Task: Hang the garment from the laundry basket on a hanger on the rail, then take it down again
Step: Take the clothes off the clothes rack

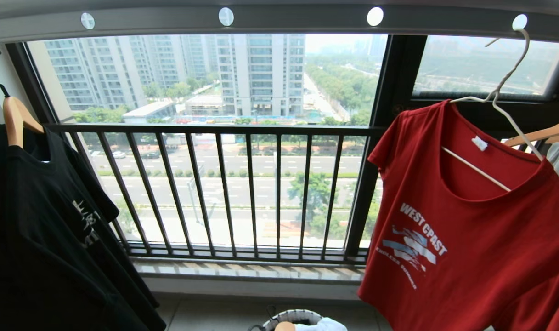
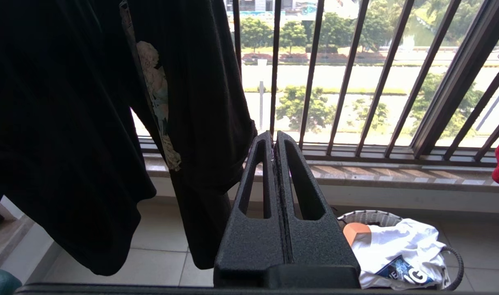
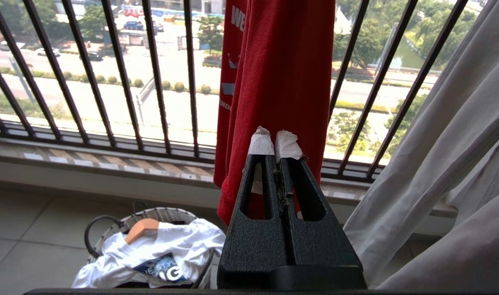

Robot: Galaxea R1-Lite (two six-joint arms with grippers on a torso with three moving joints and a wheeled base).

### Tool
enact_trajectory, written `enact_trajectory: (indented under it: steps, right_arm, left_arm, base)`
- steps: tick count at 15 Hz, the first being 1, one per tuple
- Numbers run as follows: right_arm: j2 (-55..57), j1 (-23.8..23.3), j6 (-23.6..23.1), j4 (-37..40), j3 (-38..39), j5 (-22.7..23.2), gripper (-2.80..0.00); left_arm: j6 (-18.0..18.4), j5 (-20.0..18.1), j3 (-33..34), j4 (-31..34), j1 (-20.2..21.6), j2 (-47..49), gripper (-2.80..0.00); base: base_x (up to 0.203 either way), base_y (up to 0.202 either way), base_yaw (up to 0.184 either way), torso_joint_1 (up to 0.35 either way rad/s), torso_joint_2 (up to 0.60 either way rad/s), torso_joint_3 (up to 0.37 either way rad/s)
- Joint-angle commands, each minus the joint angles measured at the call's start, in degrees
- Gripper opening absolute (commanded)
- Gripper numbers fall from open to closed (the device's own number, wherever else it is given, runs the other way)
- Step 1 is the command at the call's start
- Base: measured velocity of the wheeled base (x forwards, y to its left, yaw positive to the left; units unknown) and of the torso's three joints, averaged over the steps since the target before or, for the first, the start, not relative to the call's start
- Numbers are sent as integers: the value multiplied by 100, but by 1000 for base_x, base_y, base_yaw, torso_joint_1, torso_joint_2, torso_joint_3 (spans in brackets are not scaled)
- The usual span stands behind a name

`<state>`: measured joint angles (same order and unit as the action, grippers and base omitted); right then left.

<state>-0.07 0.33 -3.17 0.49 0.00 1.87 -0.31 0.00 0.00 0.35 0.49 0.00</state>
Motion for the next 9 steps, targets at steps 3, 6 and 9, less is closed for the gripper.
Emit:
enact_trajectory:
  steps: [3, 6, 9]
  right_arm:
    - [7, 2, 0, -5, 0, -11, -280]
    - [7, 2, 9, -5, 0, -20, -280]
    - [10, 2, 19, -5, 0, -11, -280]
  left_arm:
    - [-4, 0, 0, 1, 4, 9, -280]
    - [-4, 0, 0, 1, 4, 9, -280]
    - [-4, 0, 0, 1, 4, 9, -280]
  base:
    - [0, 0, 0, 0, 0, 0]
    - [0, 0, 0, 0, 0, 0]
    - [0, 0, 0, 0, 0, 0]
